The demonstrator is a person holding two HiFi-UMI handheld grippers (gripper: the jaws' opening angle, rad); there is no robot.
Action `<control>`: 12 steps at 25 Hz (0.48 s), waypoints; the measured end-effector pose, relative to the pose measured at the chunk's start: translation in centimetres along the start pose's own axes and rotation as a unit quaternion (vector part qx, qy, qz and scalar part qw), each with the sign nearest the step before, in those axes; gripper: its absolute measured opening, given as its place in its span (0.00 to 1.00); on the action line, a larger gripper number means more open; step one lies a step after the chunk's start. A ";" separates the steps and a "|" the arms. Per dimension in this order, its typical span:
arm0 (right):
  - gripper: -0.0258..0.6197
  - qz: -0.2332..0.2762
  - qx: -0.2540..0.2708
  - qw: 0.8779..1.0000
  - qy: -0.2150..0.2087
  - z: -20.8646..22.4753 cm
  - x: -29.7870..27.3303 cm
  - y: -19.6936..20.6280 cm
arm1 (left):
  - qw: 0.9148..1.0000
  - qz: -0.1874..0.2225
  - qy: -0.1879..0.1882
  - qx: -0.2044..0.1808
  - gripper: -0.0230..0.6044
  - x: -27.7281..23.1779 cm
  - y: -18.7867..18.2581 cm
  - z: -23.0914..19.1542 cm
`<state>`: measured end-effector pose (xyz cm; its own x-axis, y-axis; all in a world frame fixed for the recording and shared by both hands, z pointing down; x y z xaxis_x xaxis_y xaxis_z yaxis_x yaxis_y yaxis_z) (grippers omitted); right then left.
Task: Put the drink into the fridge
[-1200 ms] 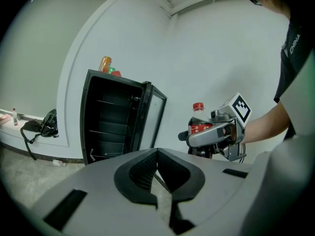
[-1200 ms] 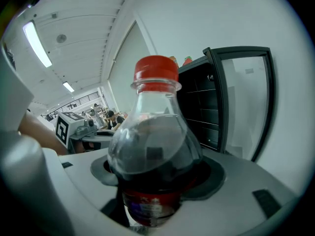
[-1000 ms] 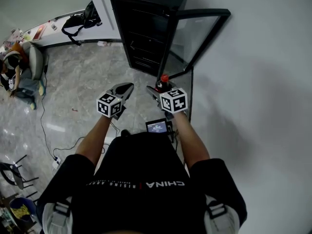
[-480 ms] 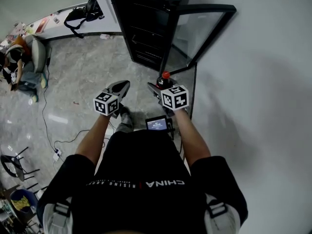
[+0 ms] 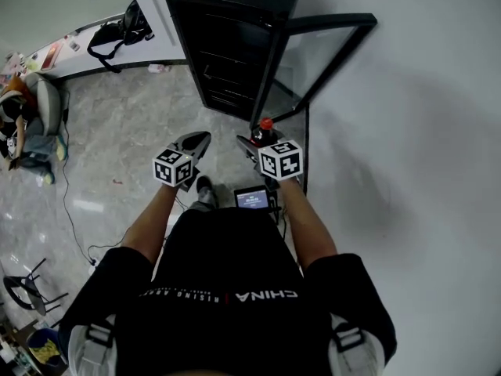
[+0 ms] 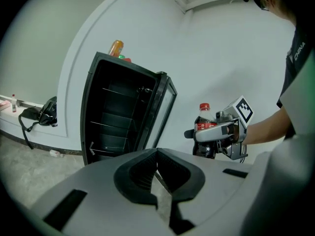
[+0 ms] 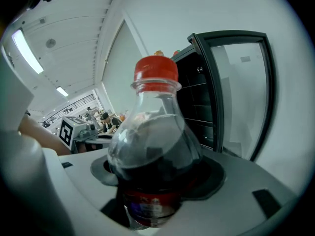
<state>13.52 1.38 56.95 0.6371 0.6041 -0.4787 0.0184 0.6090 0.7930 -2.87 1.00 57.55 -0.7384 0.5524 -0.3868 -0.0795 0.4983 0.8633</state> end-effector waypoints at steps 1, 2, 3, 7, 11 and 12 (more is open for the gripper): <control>0.53 0.002 0.000 1.000 0.005 0.1 -0.6 -0.5 | 1.000 -0.002 0.007 -0.003 0.05 -0.3 -0.4 -0.8; 0.53 0.003 -0.001 1.000 0.010 0.2 -1.1 -1.0 | 1.000 -0.004 0.013 -0.006 0.05 -0.6 -0.8 -1.5; 0.53 0.005 -0.003 1.000 0.014 0.2 -1.7 -1.6 | 1.000 -0.004 0.018 -0.009 0.05 -0.8 -1.3 -2.3; 0.53 0.015 -0.010 0.999 0.032 0.2 -4.2 -3.8 | 0.999 -0.005 0.039 -0.020 0.05 -1.0 -3.3 -5.3; 0.53 0.020 -0.017 0.999 0.047 -0.7 -6.5 -5.3 | 0.998 -0.014 0.057 -0.030 0.05 -0.6 -4.1 -8.3; 0.53 0.020 -0.018 0.998 0.050 -0.9 -6.9 -5.6 | 0.997 -0.015 0.063 -0.030 0.05 -0.6 -4.3 -8.9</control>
<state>8.29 -5.77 55.48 0.5558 0.6760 -0.4838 -0.0342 0.6001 0.7992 -8.06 -7.36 56.95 -0.8132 0.4481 -0.3715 -0.1388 0.4705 0.8714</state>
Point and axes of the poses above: the fingertips, and each gripper's own axes: x backward along the fingers, z to its right, y out of its underside, the point moved 4 cm from there along x, backward along the fingers, and after that the axes turned 1 degree about -y, right-handed, at the moved point
